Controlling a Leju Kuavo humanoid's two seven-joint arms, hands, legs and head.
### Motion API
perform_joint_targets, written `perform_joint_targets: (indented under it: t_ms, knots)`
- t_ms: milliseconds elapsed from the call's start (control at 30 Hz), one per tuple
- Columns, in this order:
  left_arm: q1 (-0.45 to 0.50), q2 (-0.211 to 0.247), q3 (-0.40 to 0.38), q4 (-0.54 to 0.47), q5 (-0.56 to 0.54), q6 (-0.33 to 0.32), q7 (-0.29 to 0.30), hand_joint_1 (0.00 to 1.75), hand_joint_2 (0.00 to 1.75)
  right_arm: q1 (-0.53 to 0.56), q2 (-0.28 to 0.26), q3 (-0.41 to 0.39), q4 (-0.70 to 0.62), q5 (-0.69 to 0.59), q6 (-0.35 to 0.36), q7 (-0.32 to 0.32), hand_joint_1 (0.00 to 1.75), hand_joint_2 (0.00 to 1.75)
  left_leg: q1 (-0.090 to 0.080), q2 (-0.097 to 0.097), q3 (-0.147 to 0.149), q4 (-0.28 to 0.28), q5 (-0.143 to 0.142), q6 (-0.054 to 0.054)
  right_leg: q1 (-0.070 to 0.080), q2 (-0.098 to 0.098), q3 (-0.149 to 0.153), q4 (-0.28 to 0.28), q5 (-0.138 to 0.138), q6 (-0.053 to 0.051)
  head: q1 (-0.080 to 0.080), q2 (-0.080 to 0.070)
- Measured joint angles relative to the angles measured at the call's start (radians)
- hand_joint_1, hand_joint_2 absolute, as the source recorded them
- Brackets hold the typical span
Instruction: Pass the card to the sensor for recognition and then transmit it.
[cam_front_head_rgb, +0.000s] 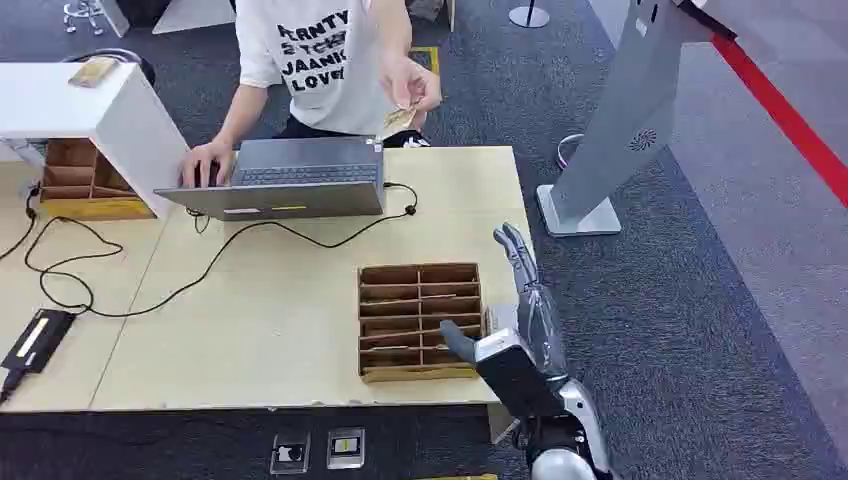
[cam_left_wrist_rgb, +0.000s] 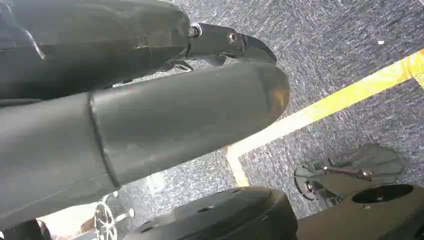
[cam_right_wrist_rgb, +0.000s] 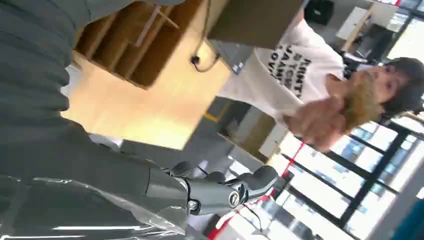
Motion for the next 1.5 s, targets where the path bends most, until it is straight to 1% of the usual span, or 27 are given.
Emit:
perform_joint_targets:
  t_ms: [200,400,500,600,733,833,933,1167,1300,1433,1500]
  knots:
    - [-0.002,0.002,0.0,0.0,0.005,-0.001,0.001,0.0,0.0,-0.082,0.019,0.024,0.009,0.104,-0.007,0.004,0.0,1.75,0.0,0.0,0.0,0.0,0.0,0.0,0.0,0.0,0.0,0.0,0.0,0.0,0.0,0.0]
    - [-0.006,0.003,0.001,0.0,0.008,-0.001,0.005,0.0,0.0,-0.162,0.04,0.052,0.04,0.133,-0.002,-0.003,0.0,1.75,0.0,0.0,0.0,0.0,0.0,0.0,0.0,0.0,0.0,0.0,0.0,0.0,0.0,0.0]
    - [-0.01,0.004,0.001,0.0,0.01,-0.001,0.01,0.0,0.0,-0.217,0.063,0.074,0.085,0.141,-0.002,-0.016,0.0,1.75,0.0,0.0,0.0,0.0,0.0,0.0,0.0,0.0,0.0,0.0,0.0,0.0,0.0,0.0]
    - [-0.018,0.004,0.002,0.0,0.012,0.0,0.017,0.0,0.0,-0.292,0.093,0.1,0.171,0.131,-0.004,-0.031,0.0,1.75,0.0,0.0,0.0,0.0,0.0,0.0,0.0,0.0,0.0,0.0,0.0,0.0,0.0,0.0]
    - [-0.023,0.004,0.002,0.0,0.013,0.0,0.019,0.0,0.0,-0.353,0.128,0.12,0.27,0.145,-0.031,-0.053,0.0,1.75,0.0,-0.001,-0.001,0.0,0.001,0.0,0.0,-0.001,0.0,0.0,0.0,0.0,-0.001,0.0]
    - [-0.026,0.004,0.002,0.0,0.013,0.0,0.019,0.0,0.0,-0.387,0.147,0.127,0.322,0.175,-0.052,-0.055,0.0,1.75,0.0,-0.001,-0.001,0.0,0.001,0.0,0.0,-0.001,0.0,0.0,0.0,0.0,0.0,0.0]
    - [-0.03,0.004,0.002,0.0,0.011,-0.001,0.021,0.0,0.0,-0.414,0.163,0.139,0.382,0.218,-0.067,-0.042,0.0,1.75,0.0,-0.001,-0.001,0.0,0.001,0.0,0.0,-0.001,0.0,0.0,0.0,0.0,0.0,0.0]
    - [-0.043,0.004,0.001,0.0,-0.006,-0.01,0.038,0.0,0.0,-0.475,0.188,0.153,0.507,0.372,-0.103,0.017,0.0,1.75,0.0,-0.001,-0.001,0.0,0.001,0.0,0.0,-0.001,0.0,0.0,0.0,0.0,0.0,0.0]
    - [-0.048,0.004,0.001,0.0,-0.008,-0.013,0.04,0.0,0.0,-0.498,0.199,0.154,0.574,0.417,-0.115,0.03,0.0,1.75,0.0,-0.001,-0.001,0.0,0.001,0.0,0.0,-0.001,0.0,0.0,0.0,0.0,0.0,0.0]
    - [-0.051,0.004,0.001,0.0,-0.013,-0.016,0.04,0.0,0.0,-0.508,0.204,0.155,0.612,0.444,-0.119,0.038,0.0,1.75,0.0,-0.001,-0.001,0.0,0.001,0.0,0.0,0.0,0.0,0.0,0.0,0.0,0.0,0.0]
    - [-0.053,0.004,0.001,0.0,-0.014,-0.019,0.04,0.0,0.0,-0.512,0.206,0.154,0.626,0.447,-0.12,0.038,0.47,1.75,0.0,-0.001,-0.001,0.0,0.001,0.0,0.0,-0.001,-0.001,0.0,0.0,0.0,0.0,0.0]
